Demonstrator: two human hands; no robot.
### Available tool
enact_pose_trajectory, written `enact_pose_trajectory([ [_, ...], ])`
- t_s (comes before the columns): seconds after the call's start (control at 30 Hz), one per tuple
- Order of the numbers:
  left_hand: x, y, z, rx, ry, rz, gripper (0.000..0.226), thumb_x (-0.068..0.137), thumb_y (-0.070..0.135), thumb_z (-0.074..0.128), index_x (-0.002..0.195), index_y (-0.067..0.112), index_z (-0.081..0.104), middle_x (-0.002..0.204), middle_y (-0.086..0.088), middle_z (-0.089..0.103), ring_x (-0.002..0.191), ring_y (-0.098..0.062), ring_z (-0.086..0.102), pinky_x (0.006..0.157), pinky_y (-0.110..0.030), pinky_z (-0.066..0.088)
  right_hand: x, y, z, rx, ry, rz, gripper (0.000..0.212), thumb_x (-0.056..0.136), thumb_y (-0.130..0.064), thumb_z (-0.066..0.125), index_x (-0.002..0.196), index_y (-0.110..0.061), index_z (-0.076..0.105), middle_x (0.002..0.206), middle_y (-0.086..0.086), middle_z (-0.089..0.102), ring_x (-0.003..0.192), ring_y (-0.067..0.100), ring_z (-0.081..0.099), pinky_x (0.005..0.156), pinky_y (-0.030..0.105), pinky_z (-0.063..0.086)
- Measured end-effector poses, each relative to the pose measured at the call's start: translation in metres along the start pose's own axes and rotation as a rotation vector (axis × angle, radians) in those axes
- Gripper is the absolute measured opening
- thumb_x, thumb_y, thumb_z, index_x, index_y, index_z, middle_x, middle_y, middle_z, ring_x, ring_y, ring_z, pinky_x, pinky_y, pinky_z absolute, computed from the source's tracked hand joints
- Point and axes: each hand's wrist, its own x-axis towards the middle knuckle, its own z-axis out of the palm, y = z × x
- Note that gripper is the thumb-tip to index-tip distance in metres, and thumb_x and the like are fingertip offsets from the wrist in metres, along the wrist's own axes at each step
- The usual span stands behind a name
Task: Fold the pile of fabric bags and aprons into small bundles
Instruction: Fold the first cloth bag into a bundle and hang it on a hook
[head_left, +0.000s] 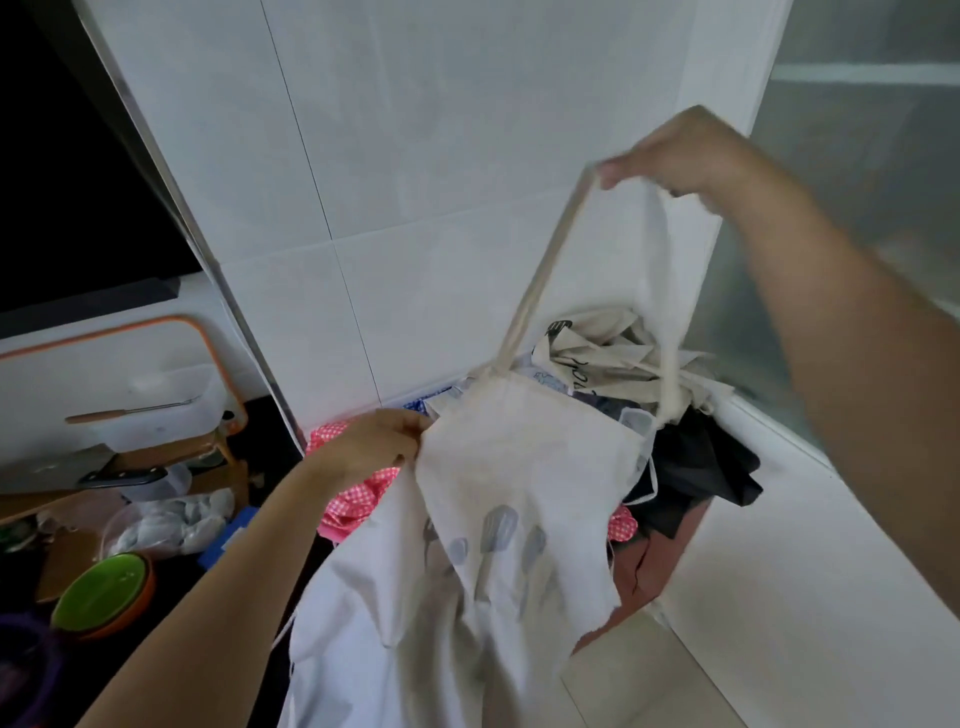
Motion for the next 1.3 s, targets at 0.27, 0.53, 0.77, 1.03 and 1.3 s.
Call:
enact_pose_trajectory([
  [0.27, 0.035, -0.012, 0.014, -0.471, 0.15, 0.057, 0.048, 0.095, 0.053, 0.038, 0.099, 0.019, 0.072, 0.099, -0.003, 0.074, 0.092, -0.016, 0.07, 0.081, -0.032, 0.056, 0.045, -0.001, 0.138, 0.633, -0.336, 0.145, 0.028, 0.096, 0.007, 0.039, 0.093, -0.02, 0.05, 0.071, -0.003, 0.058, 0.063, 0.011, 0.049, 0.057, 0.019, 0.044],
  [0.53, 0.083, -0.058, -0.015, -0.803, 0.223, -0.064, 0.03, 0.097, 0.023, 0.052, 0.117, 0.006, 0.064, 0.11, -0.011, 0.07, 0.103, -0.027, 0.065, 0.097, -0.042, 0.048, -0.034, 0.137, 0.245, 0.677, -0.063, 0.56, 0.013, 0.089, -0.018, 0.064, 0.081, -0.009, 0.06, 0.076, 0.011, 0.059, 0.067, 0.018, 0.056, 0.058, 0.019, 0.049],
  [0.77, 0.109, -0.081, -0.024, -0.838, 0.114, -0.189, 0.029, 0.094, 0.027, 0.054, 0.115, 0.01, 0.064, 0.118, -0.016, 0.066, 0.11, -0.033, 0.062, 0.099, -0.046, 0.047, -0.101, 0.197, 0.252, -0.162, -0.585, 0.665, 0.062, 0.084, -0.065, 0.053, 0.115, -0.011, 0.066, 0.111, 0.004, 0.064, 0.1, 0.021, 0.058, 0.077, 0.027, 0.036],
  [1.03, 0.104, -0.08, -0.044, -0.542, 0.015, -0.097, 0.024, 0.1, 0.025, 0.042, 0.104, 0.012, 0.063, 0.081, 0.002, 0.074, 0.076, -0.015, 0.069, 0.063, -0.023, 0.056, -0.101, 0.181, 0.203, 0.541, -0.506, 0.578, 0.025, 0.076, -0.024, 0.069, 0.098, -0.012, 0.065, 0.094, 0.005, 0.072, 0.084, 0.017, 0.069, 0.069, 0.026, 0.054],
  [1.3, 0.119, -0.013, -0.098, 0.077, 0.616, 0.337, 0.04, 0.099, 0.029, 0.048, 0.062, 0.015, 0.04, 0.052, 0.002, 0.034, 0.043, -0.007, 0.03, 0.041, -0.022, 0.022, 0.034, 0.071, 0.144, 0.085, -0.203, 0.182, 0.024, 0.092, -0.016, 0.062, 0.073, -0.003, 0.054, 0.062, 0.009, 0.047, 0.042, 0.008, 0.05, 0.043, 0.016, 0.042],
])
